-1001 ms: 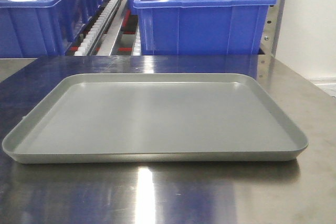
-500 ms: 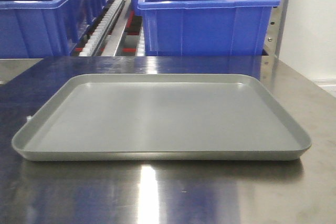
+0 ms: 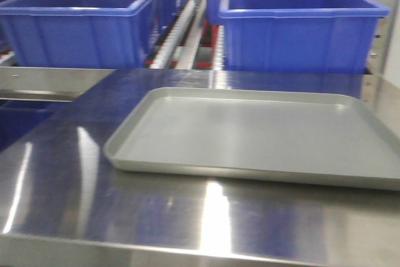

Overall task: Sort and place red and blue blocks on shelf
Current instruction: 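Drive the base away from the table holding both cubes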

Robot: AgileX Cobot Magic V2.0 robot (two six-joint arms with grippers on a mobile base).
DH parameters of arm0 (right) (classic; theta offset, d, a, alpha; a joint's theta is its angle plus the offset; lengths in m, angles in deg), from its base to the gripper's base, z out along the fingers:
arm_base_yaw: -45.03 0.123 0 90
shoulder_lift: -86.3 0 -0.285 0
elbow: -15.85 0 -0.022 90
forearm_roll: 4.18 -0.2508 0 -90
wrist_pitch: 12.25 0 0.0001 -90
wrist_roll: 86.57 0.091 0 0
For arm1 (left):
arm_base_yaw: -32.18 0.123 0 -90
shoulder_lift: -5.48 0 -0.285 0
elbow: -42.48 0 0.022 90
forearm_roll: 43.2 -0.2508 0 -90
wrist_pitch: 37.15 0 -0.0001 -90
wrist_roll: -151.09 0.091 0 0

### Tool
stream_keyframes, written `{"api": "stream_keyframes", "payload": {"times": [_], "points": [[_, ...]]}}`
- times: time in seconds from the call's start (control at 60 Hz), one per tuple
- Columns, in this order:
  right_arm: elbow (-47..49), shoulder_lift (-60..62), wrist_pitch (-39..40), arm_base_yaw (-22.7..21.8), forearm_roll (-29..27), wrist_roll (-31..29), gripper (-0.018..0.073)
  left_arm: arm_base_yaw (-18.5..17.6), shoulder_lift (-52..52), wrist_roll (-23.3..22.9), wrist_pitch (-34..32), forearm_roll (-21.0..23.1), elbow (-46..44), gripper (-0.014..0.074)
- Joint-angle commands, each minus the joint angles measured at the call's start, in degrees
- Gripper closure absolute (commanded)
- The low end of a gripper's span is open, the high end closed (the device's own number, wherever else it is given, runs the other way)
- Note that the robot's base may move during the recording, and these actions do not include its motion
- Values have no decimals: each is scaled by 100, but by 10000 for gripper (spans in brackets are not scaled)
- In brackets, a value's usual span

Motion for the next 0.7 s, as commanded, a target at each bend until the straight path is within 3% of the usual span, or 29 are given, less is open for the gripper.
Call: {"api": "stream_keyframes", "payload": {"times": [0.0,0.684], "points": [[170,-5,516,-46,39,-43,505,15,45,-35,-442,-67,-169,474],[170,-5,516,-46,39,-43,505,15,45,-35,-442,-67,-169,474]]}}
